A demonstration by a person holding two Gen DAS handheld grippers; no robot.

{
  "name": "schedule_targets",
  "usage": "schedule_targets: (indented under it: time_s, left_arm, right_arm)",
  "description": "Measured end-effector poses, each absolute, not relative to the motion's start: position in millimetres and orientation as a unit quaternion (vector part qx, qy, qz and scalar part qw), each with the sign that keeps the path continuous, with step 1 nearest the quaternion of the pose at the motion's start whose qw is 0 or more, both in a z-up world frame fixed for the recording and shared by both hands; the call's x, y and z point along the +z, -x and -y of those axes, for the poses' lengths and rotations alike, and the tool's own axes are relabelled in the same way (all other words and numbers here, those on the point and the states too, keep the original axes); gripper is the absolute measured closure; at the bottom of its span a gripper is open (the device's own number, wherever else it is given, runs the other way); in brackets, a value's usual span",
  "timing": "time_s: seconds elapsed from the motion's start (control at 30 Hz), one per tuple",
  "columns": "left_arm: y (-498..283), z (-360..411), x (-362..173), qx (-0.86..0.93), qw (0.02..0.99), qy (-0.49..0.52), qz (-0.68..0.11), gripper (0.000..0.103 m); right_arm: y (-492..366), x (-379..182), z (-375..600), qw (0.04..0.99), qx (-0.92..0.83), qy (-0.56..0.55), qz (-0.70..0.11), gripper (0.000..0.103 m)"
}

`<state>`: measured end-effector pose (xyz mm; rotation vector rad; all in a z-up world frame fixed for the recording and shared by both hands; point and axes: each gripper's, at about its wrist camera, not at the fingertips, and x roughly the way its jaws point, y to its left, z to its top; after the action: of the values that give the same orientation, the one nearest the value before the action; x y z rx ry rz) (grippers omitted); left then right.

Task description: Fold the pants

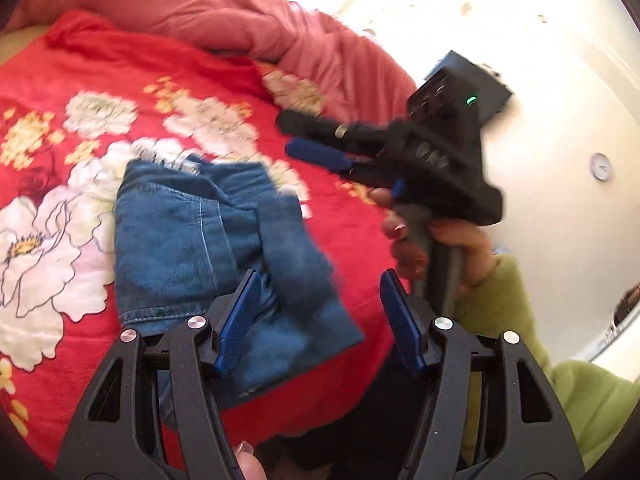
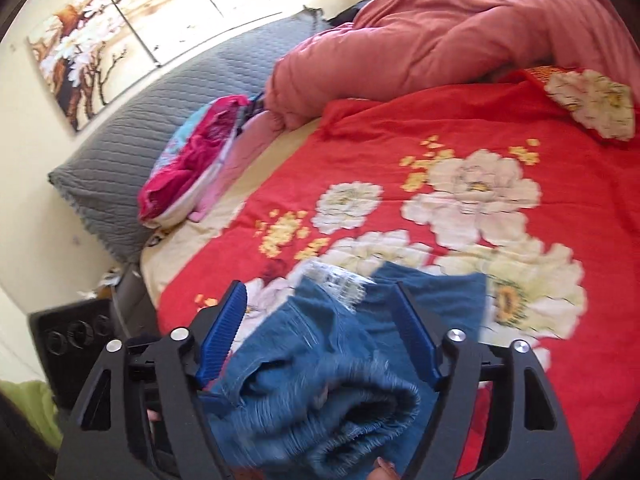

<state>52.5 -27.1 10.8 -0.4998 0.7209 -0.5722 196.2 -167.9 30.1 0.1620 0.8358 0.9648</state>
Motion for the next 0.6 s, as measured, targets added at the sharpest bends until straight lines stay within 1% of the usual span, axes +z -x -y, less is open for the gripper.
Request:
schedule_targets:
  time_s: [0.1, 0.13, 0.27, 0.33, 0.4, 0.5, 0.53, 0.6]
  left_arm:
    - [-48.6, 10.5, 15.4, -0.214, 0.893, 0.221, -0.329, 0.048]
    - [-48.6, 5.9, 14.2, -0.176, 0.905, 0.198, -0.332, 0.048]
    - [-55.9, 0.7, -5.0, -0.103, 0.911, 0.154, -0.367, 0.047]
    - [-54.9, 2.8, -12.4, -0.106, 0.906, 0.145, -0.383, 0.047]
    - [-52.0, 11.6, -15.7, -0.120, 0.905, 0.134, -0.386, 0.047]
    - [-49.3, 21.6, -13.3, -0.129, 0.909, 0.103, -0.383, 0.045]
    - [-48.9, 22.6, -12.1, -0.127, 0.912, 0.098, -0.378, 0.045]
    - [-49.3, 21.4, -8.3, -0.122, 0.917, 0.096, -0.368, 0.045]
  right_arm:
    - [-186.7, 29.7, 173.8, 0.806, 0.444, -0.067, -0.386, 0.027]
    - [-183.5, 29.2, 173.8, 0.807, 0.443, -0.062, -0.386, 0.025]
    - [-168.4, 16.4, 166.3, 0.810, 0.423, -0.004, -0.406, 0.025]
    - [-163.5, 4.2, 163.0, 0.812, 0.399, 0.043, -0.424, 0.025]
    - [-162.1, -12.6, 162.7, 0.824, 0.337, 0.105, -0.443, 0.025]
    - [-167.3, -24.7, 168.8, 0.820, 0.319, 0.103, -0.464, 0.022]
    - [-167.9, -26.1, 169.2, 0.822, 0.315, 0.104, -0.464, 0.018]
    - [-167.9, -27.5, 167.0, 0.824, 0.309, 0.112, -0.461, 0.016]
